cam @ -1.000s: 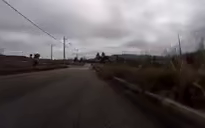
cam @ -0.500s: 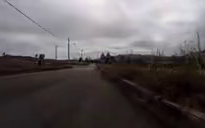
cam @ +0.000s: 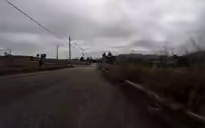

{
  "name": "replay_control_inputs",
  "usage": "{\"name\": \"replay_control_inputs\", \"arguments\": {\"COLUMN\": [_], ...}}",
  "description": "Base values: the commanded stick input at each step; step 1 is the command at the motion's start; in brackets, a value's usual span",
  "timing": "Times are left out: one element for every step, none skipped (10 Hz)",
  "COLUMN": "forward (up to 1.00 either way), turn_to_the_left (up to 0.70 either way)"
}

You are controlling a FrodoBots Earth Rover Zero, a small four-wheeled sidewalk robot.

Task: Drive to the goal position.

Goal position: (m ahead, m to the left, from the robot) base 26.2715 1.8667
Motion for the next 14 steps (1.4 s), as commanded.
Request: {"name": "replay_control_inputs", "arguments": {"forward": [0.70,0.70,0.70,0.70,0.70,0.70,0.70,0.70,0.70,0.70,0.70,0.70,0.70,0.70], "turn_to_the_left": [0.14,0.14,0.14,0.14,0.14,0.14,0.14,0.06,0.00,0.00,0.00,0.00,0.00,0.00]}}
